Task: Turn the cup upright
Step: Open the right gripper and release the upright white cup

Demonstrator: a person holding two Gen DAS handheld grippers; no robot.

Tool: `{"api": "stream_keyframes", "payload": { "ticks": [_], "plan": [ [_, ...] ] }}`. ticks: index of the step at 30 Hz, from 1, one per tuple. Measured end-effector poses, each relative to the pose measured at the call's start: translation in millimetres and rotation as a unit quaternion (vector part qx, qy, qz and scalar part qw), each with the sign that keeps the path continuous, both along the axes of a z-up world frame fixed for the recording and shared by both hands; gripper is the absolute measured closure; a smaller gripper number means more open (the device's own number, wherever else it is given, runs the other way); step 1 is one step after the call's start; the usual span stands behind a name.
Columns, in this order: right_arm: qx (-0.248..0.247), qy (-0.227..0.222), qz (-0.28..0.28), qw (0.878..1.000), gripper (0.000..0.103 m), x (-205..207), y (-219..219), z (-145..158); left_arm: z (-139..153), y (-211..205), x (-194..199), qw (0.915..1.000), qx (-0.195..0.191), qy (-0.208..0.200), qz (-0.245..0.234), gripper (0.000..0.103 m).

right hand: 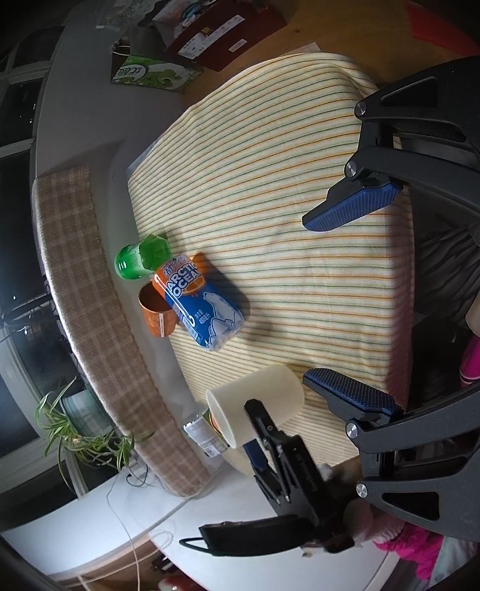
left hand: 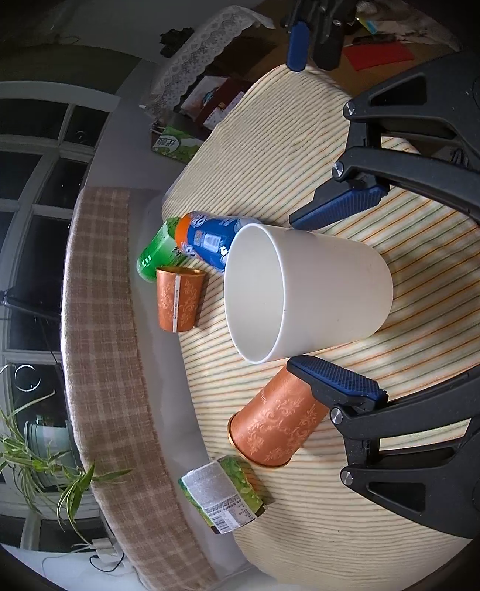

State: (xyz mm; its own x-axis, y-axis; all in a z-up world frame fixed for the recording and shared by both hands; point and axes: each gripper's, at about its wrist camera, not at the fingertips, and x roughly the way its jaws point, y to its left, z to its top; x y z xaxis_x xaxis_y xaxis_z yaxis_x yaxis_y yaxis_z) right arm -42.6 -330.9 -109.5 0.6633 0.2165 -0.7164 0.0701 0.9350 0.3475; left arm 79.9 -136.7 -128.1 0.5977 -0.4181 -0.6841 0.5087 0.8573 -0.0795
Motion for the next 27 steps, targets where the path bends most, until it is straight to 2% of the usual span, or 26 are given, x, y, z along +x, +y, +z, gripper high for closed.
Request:
{"api": "stream_keyframes", "payload": {
  "ticks": [17, 27],
  "plan": [
    [0.002, -0.001, -0.002, 1.000, 0.026, -6.1, -2.2, 0.1, -8.3, 5.4, -17.5, 1.0000, -0.003, -0.001, -0.003, 0.031],
    [0.000, 0.000, -0.007, 1.000, 0.026, -9.6, -2.2, -0.2, -9.2, 9.5, -28.3, 0.9997, -0.019, 0.009, -0.011, 0.032]
  ]
}}
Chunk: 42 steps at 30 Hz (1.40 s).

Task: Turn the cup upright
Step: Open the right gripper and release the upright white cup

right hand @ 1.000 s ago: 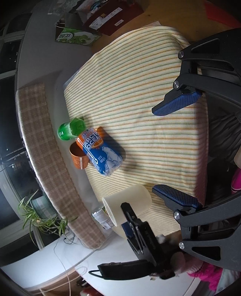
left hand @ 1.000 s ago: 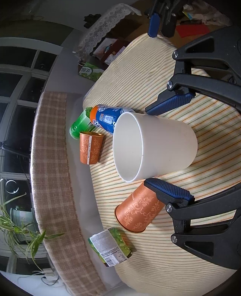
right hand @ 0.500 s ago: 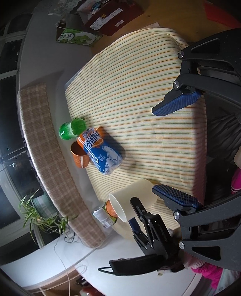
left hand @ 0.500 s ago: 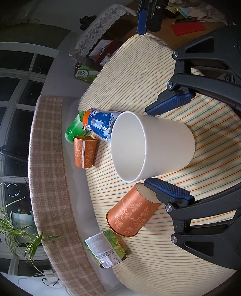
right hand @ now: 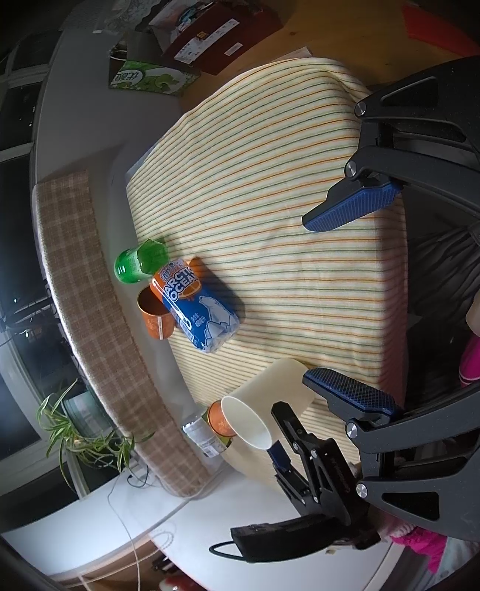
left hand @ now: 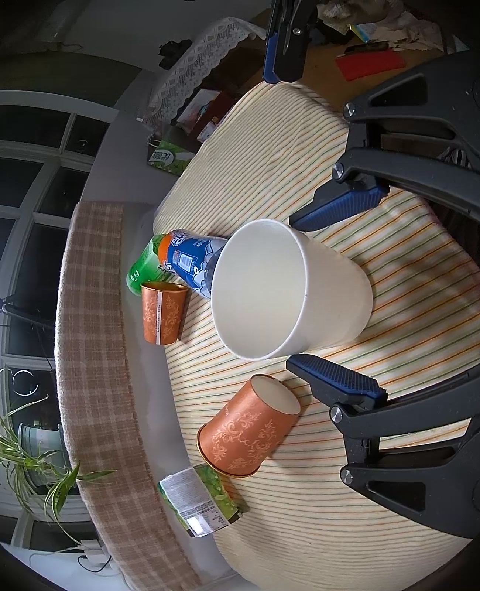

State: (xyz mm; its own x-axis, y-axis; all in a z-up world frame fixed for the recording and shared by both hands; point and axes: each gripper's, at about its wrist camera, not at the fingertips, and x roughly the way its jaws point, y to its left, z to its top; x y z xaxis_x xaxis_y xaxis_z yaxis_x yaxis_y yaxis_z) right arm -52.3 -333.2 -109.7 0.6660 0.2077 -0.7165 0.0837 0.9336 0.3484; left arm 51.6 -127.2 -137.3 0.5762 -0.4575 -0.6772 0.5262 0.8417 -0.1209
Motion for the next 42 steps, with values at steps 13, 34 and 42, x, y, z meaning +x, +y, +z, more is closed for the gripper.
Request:
{"api": "stream_keyframes", "payload": {
  "ticks": [13, 34, 42],
  "plan": [
    [-0.003, -0.004, -0.001, 1.000, 0.026, -5.7, 3.9, 0.0, -1.8, 7.5, -4.6, 0.9997, -0.016, 0.018, -0.004, 0.032],
    [-0.018, -0.020, 0.004, 1.000, 0.026, -10.6, 11.3, 2.7, -7.7, 16.5, -21.2, 0.9998, -0.004, 0.020, 0.001, 0.029],
    [-0.042, -0.040, 0.013, 0.998, 0.026, -4.2, 25.4, 4.1, -3.8, 42.3, -29.5, 0.9994, -0.010, 0.020, 0.026, 0.029]
  ]
}}
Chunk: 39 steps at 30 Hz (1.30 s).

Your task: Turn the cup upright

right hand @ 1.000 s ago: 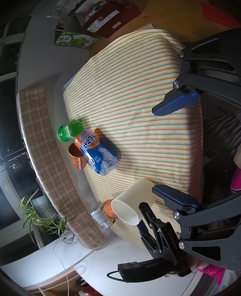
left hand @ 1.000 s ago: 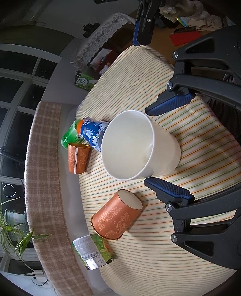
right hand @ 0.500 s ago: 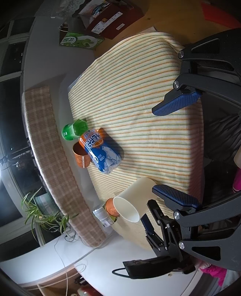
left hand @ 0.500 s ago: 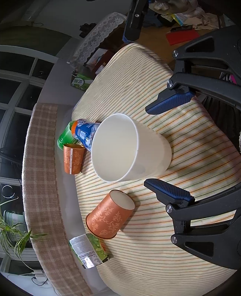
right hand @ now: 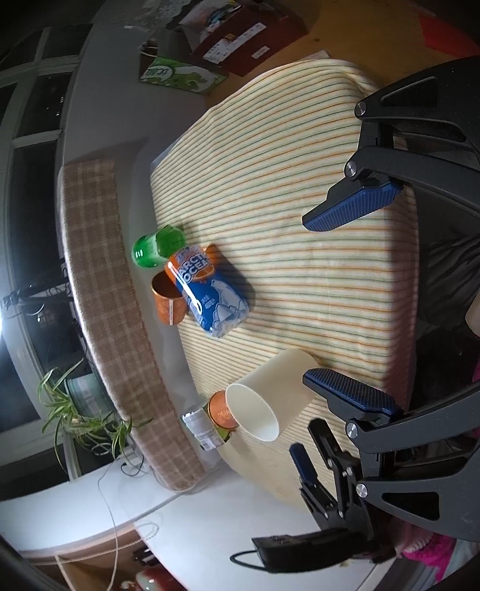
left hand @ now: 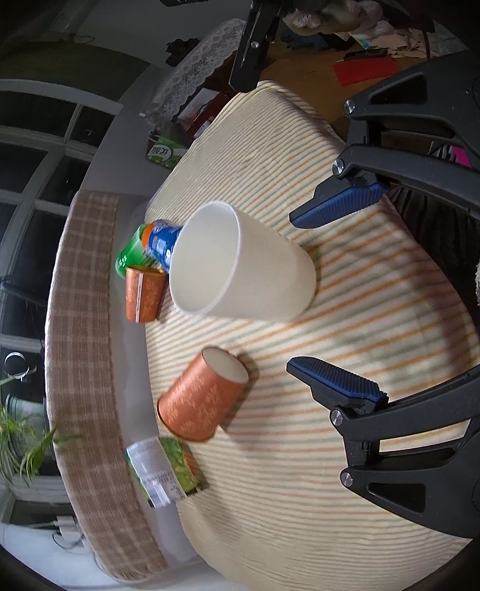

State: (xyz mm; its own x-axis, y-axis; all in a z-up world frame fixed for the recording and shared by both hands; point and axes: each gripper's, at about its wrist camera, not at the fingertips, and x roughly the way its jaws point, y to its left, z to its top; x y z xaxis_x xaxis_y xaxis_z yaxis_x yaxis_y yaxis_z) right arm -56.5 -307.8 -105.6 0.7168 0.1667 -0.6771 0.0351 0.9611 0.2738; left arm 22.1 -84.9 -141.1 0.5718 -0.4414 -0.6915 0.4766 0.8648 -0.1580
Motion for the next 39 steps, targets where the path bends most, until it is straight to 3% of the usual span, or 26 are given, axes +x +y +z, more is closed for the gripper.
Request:
{"api": "stream_keyframes", "payload": {
  "ticks": [10, 20, 24, 29, 32, 33, 36, 39],
  "plan": [
    [-0.045, -0.039, 0.015, 0.998, 0.026, 8.0, 23.7, 3.1, 20.3, 38.3, -12.3, 0.9970, -0.014, -0.029, 0.070, 0.029],
    [-0.094, -0.121, -0.006, 0.988, 0.022, 2.5, 40.9, 23.2, 58.9, 41.1, -26.5, 0.9886, -0.015, -0.104, 0.108, 0.029],
    [-0.104, -0.153, -0.021, 0.982, 0.020, -0.7, 44.7, 32.8, 74.8, 44.5, -34.7, 0.9823, -0.014, -0.139, 0.125, 0.020],
    [-0.109, -0.182, -0.032, 0.977, 0.016, -5.4, 48.4, 41.4, 91.1, 51.1, -44.6, 0.9751, -0.012, -0.169, 0.143, 0.019],
    [-0.121, -0.206, -0.039, 0.970, 0.001, -12.0, 53.5, 47.0, 99.1, 57.8, -51.6, 0.9681, -0.015, -0.190, 0.163, 0.003],
    [-0.127, -0.218, -0.044, 0.967, 0.001, -15.1, 55.6, 48.7, 101.7, 59.7, -54.3, 0.9649, -0.016, -0.198, 0.171, 0.000],
    [-0.152, -0.242, -0.048, 0.957, 0.001, -21.7, 63.4, 54.2, 108.4, 65.0, -60.9, 0.9579, -0.015, -0.216, 0.189, 0.000],
    [-0.165, -0.242, -0.040, 0.955, 0.001, -21.3, 68.8, 57.0, 112.2, 67.6, -64.6, 0.9544, -0.011, -0.221, 0.200, 0.000]
  ]
}}
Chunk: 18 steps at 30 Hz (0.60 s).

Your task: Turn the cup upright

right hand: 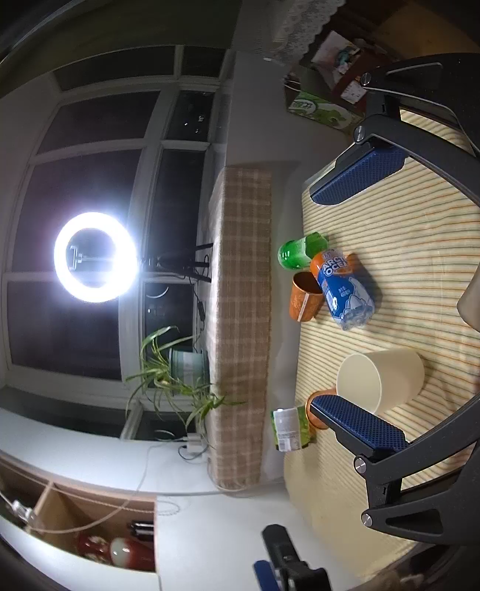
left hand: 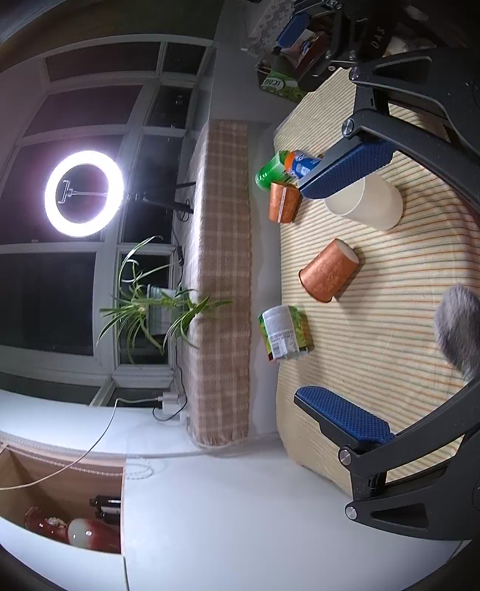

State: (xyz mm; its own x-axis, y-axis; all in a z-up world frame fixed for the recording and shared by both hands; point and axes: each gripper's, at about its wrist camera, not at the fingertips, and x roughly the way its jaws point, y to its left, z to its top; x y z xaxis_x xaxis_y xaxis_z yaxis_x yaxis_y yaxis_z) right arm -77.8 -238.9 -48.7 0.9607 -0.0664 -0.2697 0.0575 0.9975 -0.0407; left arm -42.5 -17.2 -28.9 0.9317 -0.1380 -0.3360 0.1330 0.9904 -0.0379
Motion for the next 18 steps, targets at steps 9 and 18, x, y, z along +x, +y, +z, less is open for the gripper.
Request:
{"api": "stream_keyframes", "payload": {
  "ticks": [9, 18],
  "plan": [
    [0.016, 0.003, 0.006, 1.000, 0.001, -3.6, 1.1, 2.5, 7.4, 3.1, -9.6, 0.9998, 0.009, -0.016, 0.013, 0.000],
    [0.014, 0.007, 0.008, 1.000, 0.001, -6.0, 2.0, 2.2, 7.7, 5.7, -10.1, 0.9997, 0.009, -0.017, 0.015, 0.000]
  ]
}}
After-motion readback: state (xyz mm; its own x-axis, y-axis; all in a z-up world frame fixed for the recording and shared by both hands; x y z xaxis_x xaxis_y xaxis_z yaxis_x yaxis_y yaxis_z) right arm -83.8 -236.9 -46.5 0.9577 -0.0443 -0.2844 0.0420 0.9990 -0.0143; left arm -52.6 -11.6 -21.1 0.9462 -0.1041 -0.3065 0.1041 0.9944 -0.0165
